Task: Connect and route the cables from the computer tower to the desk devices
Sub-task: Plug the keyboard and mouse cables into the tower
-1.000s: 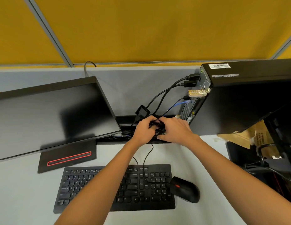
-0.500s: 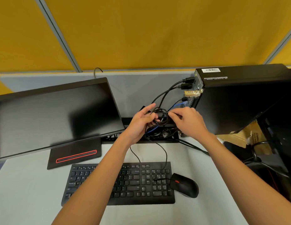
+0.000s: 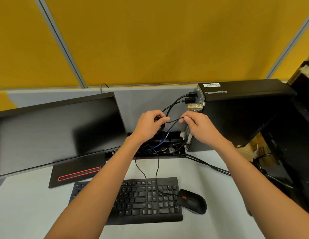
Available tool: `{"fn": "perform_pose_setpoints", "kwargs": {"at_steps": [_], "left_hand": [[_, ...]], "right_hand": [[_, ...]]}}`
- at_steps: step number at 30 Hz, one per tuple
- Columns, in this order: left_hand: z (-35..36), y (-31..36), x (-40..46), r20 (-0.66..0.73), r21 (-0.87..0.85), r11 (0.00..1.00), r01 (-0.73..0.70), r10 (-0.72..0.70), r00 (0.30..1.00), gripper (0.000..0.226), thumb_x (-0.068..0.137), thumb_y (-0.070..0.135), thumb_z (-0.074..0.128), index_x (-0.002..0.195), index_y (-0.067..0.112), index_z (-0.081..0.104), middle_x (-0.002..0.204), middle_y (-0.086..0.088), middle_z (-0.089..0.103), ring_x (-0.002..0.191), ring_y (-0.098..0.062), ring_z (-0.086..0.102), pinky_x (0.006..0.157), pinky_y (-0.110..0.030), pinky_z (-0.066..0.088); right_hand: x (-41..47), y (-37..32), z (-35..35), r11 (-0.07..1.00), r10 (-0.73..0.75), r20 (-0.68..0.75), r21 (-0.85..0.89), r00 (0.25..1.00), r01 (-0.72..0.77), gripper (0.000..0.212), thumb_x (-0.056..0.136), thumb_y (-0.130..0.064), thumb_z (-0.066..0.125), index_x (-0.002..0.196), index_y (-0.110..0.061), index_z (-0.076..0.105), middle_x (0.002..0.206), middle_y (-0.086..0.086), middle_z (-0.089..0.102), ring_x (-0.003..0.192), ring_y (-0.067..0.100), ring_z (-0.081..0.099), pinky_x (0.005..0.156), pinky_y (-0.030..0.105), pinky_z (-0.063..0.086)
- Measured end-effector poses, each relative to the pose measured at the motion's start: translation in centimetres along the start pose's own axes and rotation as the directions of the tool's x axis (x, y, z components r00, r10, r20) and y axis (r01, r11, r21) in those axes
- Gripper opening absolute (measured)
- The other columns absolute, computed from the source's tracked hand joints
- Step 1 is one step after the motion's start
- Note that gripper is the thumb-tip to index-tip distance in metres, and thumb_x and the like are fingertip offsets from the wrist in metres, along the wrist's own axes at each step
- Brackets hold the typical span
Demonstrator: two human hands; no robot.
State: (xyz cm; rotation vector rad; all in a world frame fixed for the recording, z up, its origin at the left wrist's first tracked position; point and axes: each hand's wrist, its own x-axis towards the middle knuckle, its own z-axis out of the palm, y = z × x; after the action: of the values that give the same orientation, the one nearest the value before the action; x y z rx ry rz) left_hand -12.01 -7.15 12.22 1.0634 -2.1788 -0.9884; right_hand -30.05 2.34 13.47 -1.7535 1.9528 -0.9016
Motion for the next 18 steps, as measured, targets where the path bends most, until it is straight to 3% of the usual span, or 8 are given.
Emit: {"fn": "perform_pose_setpoints", "kwargs": {"at_steps": [3, 6, 8, 11, 13, 15, 18], "left_hand": [[1.0, -0.1, 0.6, 0.072, 0.141, 0.985, -0.095, 0.085, 0.994, 0.025, 0.088, 0.038, 0.064, 0.082, 0.014, 0.059, 0.092, 0.001, 0.055, 0.077, -0.010, 0.050, 0.070, -0.027, 0.041], [1.9, -0.5, 0.9, 0.208, 0.134, 0.988, -0.080, 0.050, 0.977, 0.030, 0.082, 0.044, 0.070, 0.090, 0.019, 0.055, 0.101, 0.003, 0.057, 0.091, -0.016, 0.053, 0.080, -0.035, 0.047], [2.6, -0.7, 0.9, 0.280, 0.077, 0.996, -0.053, 0.030, 0.960, 0.034, 0.079, 0.042, 0.073, 0.094, 0.021, 0.051, 0.094, 0.002, 0.063, 0.089, -0.019, 0.057, 0.079, -0.042, 0.050], [3.1, -1.3, 1.1, 0.272, -0.004, 1.000, 0.003, -0.002, 0.962, 0.032, 0.083, 0.037, 0.071, 0.103, 0.020, 0.053, 0.076, 0.003, 0.058, 0.067, -0.013, 0.051, 0.063, -0.033, 0.044], [3.3, -2.2, 1.4, 0.284, -0.029, 0.999, 0.012, -0.004, 0.959, 0.025, 0.086, 0.036, 0.067, 0.104, 0.021, 0.058, 0.073, -0.003, 0.058, 0.065, -0.017, 0.051, 0.063, -0.035, 0.044], [3.6, -3.1, 1.5, 0.340, -0.082, 0.996, 0.032, -0.002, 0.940, 0.014, 0.090, 0.031, 0.064, 0.101, 0.021, 0.065, 0.085, -0.009, 0.066, 0.080, -0.024, 0.060, 0.076, -0.041, 0.049], [4.0, -4.0, 1.5, 0.391, -0.084, 0.994, 0.076, -0.037, 0.920, 0.016, 0.091, 0.023, 0.064, 0.105, 0.016, 0.069, 0.098, -0.002, 0.070, 0.095, -0.015, 0.064, 0.089, -0.034, 0.050]], "right_hand": [[0.9, 0.2, 1.0, 0.995, -0.008, 0.012, -0.103, 1.000, 0.009, 0.025, 0.101, -0.016, 0.043, 0.093, -0.020, 0.066, 0.074, -0.015, 0.055, 0.075, 0.014, 0.053, 0.066, 0.031, 0.040], [1.3, 0.1, 1.9, 0.979, 0.003, 0.052, -0.205, 0.999, 0.008, 0.023, 0.099, -0.019, 0.046, 0.090, -0.021, 0.068, 0.074, -0.002, 0.062, 0.075, 0.022, 0.057, 0.067, 0.036, 0.048], [1.6, -0.1, 2.3, 0.980, 0.019, 0.061, -0.197, 0.998, -0.006, 0.020, 0.098, -0.022, 0.049, 0.087, -0.020, 0.065, 0.073, 0.001, 0.063, 0.072, 0.023, 0.057, 0.065, 0.039, 0.051], [2.0, 0.0, 2.7, 0.984, 0.041, 0.088, -0.178, 0.995, -0.025, 0.010, 0.095, -0.028, 0.056, 0.089, -0.020, 0.057, 0.073, -0.001, 0.065, 0.070, 0.019, 0.059, 0.064, 0.038, 0.051], [2.3, 0.3, 2.8, 0.982, 0.048, 0.086, -0.184, 0.995, -0.032, 0.012, 0.093, -0.033, 0.059, 0.090, -0.022, 0.054, 0.073, -0.003, 0.065, 0.069, 0.017, 0.059, 0.063, 0.035, 0.050], [2.4, 0.6, 3.0, 0.981, 0.056, 0.075, -0.188, 0.996, -0.041, 0.013, 0.092, -0.035, 0.061, 0.088, -0.024, 0.055, 0.074, -0.005, 0.064, 0.071, 0.017, 0.060, 0.064, 0.037, 0.051], [2.2, 1.2, 3.5, 0.990, 0.070, 0.113, -0.131, 0.991, -0.055, 0.009, 0.090, -0.032, 0.064, 0.085, -0.027, 0.058, 0.077, -0.008, 0.065, 0.074, 0.014, 0.061, 0.068, 0.040, 0.054]]}}
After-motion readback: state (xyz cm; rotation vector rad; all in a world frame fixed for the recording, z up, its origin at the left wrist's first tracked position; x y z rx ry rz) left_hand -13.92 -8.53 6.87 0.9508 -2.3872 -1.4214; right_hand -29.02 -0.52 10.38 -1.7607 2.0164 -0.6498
